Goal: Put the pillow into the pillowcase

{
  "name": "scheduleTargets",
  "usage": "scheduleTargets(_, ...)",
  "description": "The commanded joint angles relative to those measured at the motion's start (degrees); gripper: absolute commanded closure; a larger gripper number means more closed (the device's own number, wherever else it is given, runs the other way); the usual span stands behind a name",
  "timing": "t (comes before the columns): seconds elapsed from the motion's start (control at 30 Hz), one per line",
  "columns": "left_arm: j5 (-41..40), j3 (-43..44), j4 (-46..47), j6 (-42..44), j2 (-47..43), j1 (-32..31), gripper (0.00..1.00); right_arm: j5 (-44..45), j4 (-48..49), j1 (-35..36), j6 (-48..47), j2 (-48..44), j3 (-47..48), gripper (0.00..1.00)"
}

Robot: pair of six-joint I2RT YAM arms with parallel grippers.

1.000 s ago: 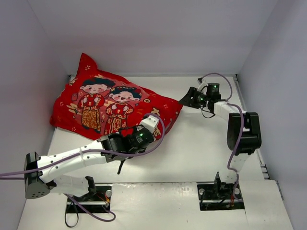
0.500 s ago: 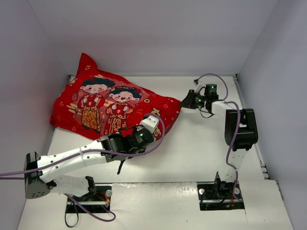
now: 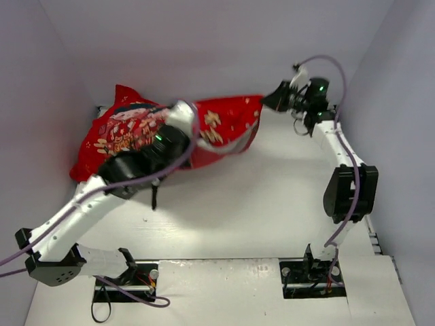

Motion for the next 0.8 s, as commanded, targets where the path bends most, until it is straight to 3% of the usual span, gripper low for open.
scheduleTargets(0.0,-2.27,17.73,4.93,9.63,-1.29,7.54,1.00,-3.51,7.12,-2.41,7.36,-8.14,15.58,1.00)
scheduleTargets(0.17,-0.42,45.94,5.28,18.25,5.21,17.12,1.00,-7.38,7.30,-4.78,17.12,-3.49,37.87,1.00)
scheduleTargets(0.27,1.32,59.20,6.07,20.10,9.07,17.93,1.00,-4.24,7.56,-5.67,17.94,-1.29,48.44,1.00)
scheduleTargets(0.4,7.21,61.53,10.21,20.63,10.23,17.85,1.00,-5.27,8.17,-9.70,28.11,5.38,62.14,1.00)
scheduleTargets(0.43,11.23,62.15,9.68,16.63,10.32,17.84,1.00,-5.19,8.79,-9.80,28.82,5.14,62.19,1.00)
scheduleTargets(0.47,21.10,60.42,10.63,14.41,9.02,17.84,1.00,-5.28,13.49,-9.80,29.09,4.26,60.72,1.00)
scheduleTargets(0.5,23.11,58.92,11.34,13.61,8.13,17.84,1.00,-5.28,16.32,-9.80,29.44,1.73,54.52,1.00)
scheduleTargets(0.53,21.31,57.25,12.91,15.69,6.91,17.84,1.00,-4.67,17.65,-10.14,28.92,0.66,51.76,1.00)
scheduleTargets(0.57,9.45,54.88,15.02,19.10,6.46,17.93,1.00,-2.49,17.76,-10.41,28.48,-0.13,49.74,1.00)
scheduleTargets(0.6,5.25,50.86,16.95,21.66,6.45,19.32,1.00,-2.38,17.76,-10.67,29.35,0.29,48.84,1.00)
scheduleTargets(0.63,5.20,52.21,13.84,21.60,9.41,21.86,1.00,-3.51,17.93,-11.37,31.97,1.43,50.40,1.00)
scheduleTargets(0.67,9.29,57.27,8.59,17.86,12.05,24.24,1.00,-8.13,22.28,-11.38,38.43,3.01,52.85,1.00)
scheduleTargets(0.7,21.34,67.07,5.05,14.77,14.43,25.04,1.00,-10.09,26.85,-11.03,41.46,4.85,54.71,1.00)
scheduleTargets(0.77,27.43,65.25,7.64,10.09,12.88,25.14,1.00,-10.47,29.36,-11.20,43.25,4.26,55.70,1.00)
